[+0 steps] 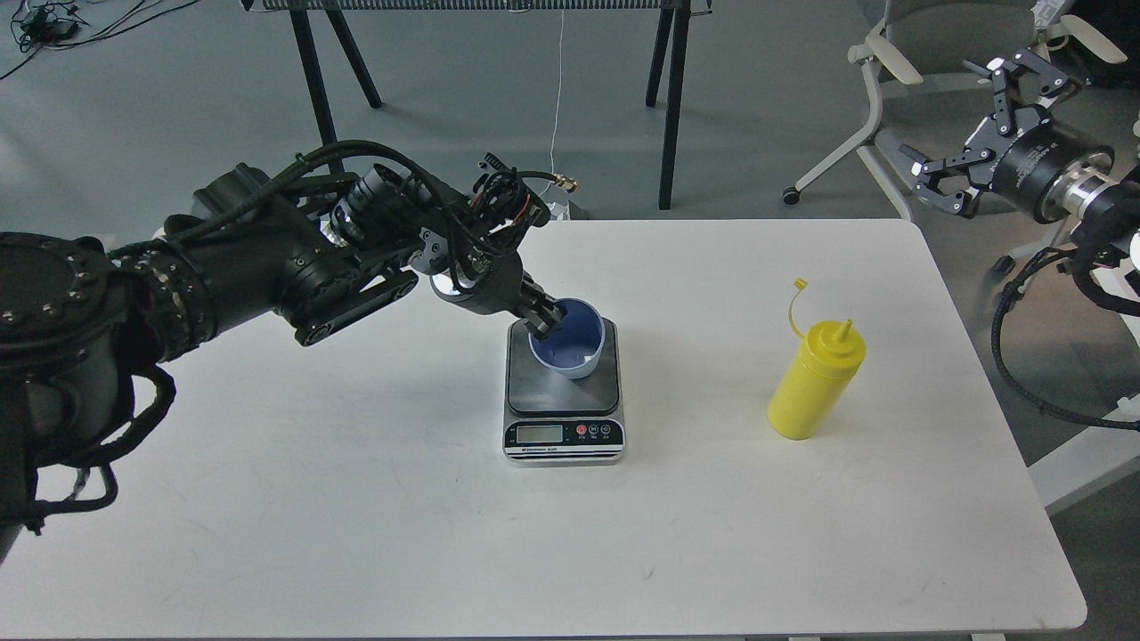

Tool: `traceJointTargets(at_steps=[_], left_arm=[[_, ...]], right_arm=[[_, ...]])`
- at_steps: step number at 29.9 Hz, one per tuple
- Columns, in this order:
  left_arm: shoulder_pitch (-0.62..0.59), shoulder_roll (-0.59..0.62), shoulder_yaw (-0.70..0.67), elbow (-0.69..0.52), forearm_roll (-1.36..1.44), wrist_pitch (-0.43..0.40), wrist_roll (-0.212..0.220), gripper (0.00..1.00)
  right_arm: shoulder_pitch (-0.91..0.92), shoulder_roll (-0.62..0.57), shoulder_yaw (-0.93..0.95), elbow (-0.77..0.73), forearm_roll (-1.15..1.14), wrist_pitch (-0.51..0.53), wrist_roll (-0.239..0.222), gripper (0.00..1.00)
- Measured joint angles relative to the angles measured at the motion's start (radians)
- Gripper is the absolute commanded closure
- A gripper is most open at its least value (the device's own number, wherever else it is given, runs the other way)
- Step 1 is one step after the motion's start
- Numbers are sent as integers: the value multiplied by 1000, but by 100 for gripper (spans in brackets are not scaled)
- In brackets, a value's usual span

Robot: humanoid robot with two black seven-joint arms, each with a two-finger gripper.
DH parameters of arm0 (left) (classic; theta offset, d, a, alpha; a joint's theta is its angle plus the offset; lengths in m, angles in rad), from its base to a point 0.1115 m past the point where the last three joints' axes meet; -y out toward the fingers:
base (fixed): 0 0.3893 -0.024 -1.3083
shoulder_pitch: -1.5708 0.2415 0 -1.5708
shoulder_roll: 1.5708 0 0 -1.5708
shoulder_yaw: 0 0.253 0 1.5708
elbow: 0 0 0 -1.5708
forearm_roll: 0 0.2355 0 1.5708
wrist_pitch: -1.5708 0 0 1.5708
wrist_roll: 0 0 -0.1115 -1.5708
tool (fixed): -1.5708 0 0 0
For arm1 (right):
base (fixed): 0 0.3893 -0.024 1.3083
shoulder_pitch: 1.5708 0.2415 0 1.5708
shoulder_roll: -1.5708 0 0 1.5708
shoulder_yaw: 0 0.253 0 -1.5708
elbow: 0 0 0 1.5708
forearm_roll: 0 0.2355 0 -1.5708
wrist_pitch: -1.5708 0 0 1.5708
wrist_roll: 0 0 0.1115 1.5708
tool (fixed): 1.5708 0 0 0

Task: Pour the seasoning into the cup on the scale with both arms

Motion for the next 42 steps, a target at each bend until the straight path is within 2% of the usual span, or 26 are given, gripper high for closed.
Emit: traceJointTargets(at_steps=[6, 9, 13, 14, 16, 17, 25, 36, 42], left_arm=[[0, 3, 1, 4, 0, 0, 0, 85], [0, 2, 1, 7, 0, 0, 0, 79], [1, 2, 1, 7, 0, 0, 0, 67], [1, 2, 0, 8, -1, 0, 0, 62], [2, 2, -1, 8, -3, 0, 0, 38], [3, 2, -1, 8, -4, 0, 0, 31], [3, 0, -13, 9, -11, 0, 0, 16], [-15, -25, -17, 95, -101, 0, 0, 8], [-113, -18, -17, 105, -289, 0, 0, 3]], right_arm=[[0, 0, 0, 0, 0, 0, 0, 1], [0, 0, 0, 0, 0, 0, 0, 1], [-3, 0, 0, 0, 0, 0, 0, 1], [-5, 0, 1, 1, 0, 0, 0, 1], [-7, 0, 1, 1, 0, 0, 1, 1], [-8, 0, 1, 1, 0, 0, 1, 1], [-13, 0, 1, 3, 0, 0, 0, 1], [-13, 1, 6, 3, 0, 0, 0, 1], [-10, 1, 5, 3, 0, 0, -1, 1]])
